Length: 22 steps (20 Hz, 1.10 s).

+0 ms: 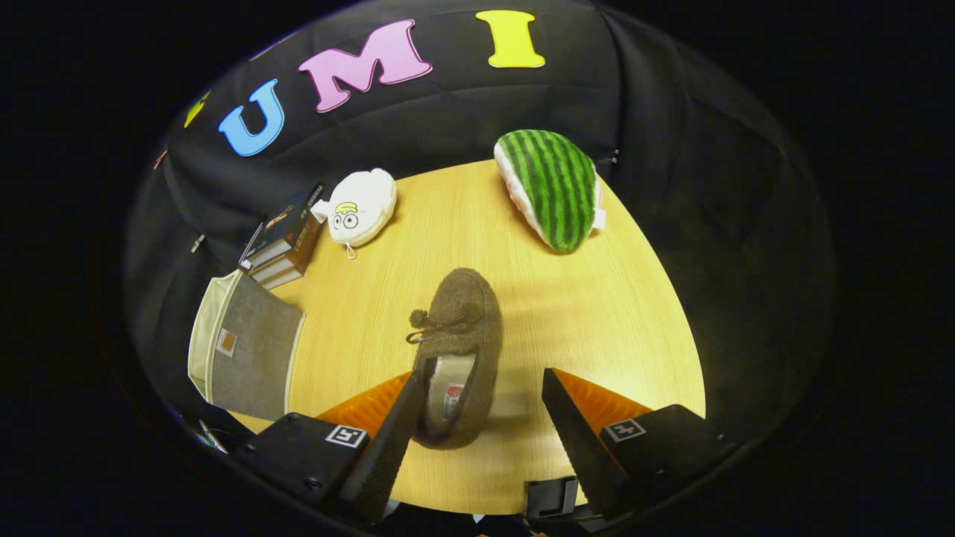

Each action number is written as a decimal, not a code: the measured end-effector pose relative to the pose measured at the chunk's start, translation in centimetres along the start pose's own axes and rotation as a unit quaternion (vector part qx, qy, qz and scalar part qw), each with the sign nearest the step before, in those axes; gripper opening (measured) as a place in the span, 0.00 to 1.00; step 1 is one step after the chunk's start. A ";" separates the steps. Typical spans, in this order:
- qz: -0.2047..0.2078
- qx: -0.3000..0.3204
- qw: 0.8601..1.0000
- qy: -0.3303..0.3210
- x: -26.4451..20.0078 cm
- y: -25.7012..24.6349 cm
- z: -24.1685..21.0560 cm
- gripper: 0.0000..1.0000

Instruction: Open the storage box then place both shoes into the box .Put the left shoe in first, then the right shoe, with the right side of both shoes facing outward in a uniform manner.

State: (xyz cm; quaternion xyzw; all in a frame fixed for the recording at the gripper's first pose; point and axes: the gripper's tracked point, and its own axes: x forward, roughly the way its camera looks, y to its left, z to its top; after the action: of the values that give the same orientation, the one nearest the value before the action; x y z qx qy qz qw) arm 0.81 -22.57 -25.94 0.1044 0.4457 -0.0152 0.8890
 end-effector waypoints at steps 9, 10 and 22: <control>0.001 0.004 0.999 0.040 5.7 -1.4 -1.7 0.99; -0.002 0.005 0.999 0.038 6.7 -1.5 -1.3 0.99; -0.017 0.058 0.995 0.078 10.8 -1.1 -0.7 0.25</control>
State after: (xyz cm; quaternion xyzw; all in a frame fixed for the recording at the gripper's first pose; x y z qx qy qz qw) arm 6.68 -22.80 -35.12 0.1488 0.5136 -0.0480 0.8437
